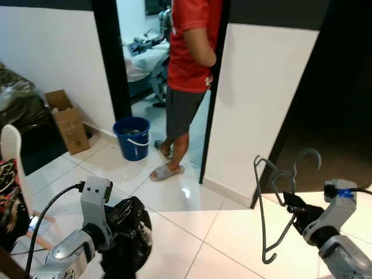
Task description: Hang hanger
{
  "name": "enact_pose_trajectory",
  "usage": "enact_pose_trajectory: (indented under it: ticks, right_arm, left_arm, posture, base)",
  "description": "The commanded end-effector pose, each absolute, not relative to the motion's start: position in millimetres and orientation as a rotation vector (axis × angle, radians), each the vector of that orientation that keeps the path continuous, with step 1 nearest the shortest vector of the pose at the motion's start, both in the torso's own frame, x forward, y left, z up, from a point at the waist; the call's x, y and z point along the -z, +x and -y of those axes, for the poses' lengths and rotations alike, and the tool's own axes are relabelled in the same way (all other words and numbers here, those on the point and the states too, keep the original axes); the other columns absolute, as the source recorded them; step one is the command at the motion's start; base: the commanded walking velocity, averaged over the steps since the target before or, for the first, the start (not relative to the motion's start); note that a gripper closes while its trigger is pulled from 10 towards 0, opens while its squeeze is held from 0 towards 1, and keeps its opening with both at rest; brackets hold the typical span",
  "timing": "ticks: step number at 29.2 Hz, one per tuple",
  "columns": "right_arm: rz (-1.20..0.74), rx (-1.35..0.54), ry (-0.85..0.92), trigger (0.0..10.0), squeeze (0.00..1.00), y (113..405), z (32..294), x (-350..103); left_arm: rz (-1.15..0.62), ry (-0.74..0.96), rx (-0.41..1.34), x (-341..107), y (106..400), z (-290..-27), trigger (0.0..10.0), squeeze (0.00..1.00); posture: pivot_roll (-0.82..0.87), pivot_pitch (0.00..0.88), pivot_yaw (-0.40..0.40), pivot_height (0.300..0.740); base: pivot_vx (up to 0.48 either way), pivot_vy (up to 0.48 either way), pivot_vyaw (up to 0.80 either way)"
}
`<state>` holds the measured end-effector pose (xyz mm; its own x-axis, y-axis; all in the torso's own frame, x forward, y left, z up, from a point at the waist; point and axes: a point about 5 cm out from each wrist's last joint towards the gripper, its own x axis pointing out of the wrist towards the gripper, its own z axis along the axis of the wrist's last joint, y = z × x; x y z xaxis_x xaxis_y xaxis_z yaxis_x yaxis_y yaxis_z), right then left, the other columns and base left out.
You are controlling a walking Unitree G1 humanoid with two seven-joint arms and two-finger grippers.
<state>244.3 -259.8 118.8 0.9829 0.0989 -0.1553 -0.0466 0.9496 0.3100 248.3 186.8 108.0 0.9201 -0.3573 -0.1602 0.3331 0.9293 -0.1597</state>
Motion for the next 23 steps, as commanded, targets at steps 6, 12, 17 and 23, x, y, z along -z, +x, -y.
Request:
enact_pose_trajectory:
  ticks: [6,12,17,23]
  right_arm:
    - [-0.211,-0.085,0.345,10.0,0.0,250.5,254.6,-111.0]
    - [-0.21,-0.075,0.37,10.0,0.0,251.5,254.5,-110.3]
    - [-0.207,-0.071,0.397,10.0,0.0,254.3,255.2,-109.9]
    - [-0.204,-0.072,0.404,10.0,0.0,255.4,254.3,-109.8]
  left_arm:
    - [-0.166,-0.118,0.346,-114.6,250.1,-188.8,10.0,0.0]
    - [-0.177,-0.116,0.343,-114.7,252.4,-190.2,10.0,0.0]
    - [-0.187,-0.106,0.36,-114.2,258.2,-188.4,10.0,0.0]
    - [-0.195,-0.098,0.363,-113.8,258.2,-189.0,10.0,0.0]
  posture:
    - [-0.02,0.0,-0.018,0.74]
    - [-0.03,0.0,-0.009,0.74]
    - [-0.04,0.0,0.005,0.74]
    - [-0.04,0.0,0.006,0.74]
  base:
    - [0.0,0.0,-0.8]
    - [0.0,0.0,-0.8]
    - [0.0,0.0,-0.8]
    - [0.0,0.0,-0.8]
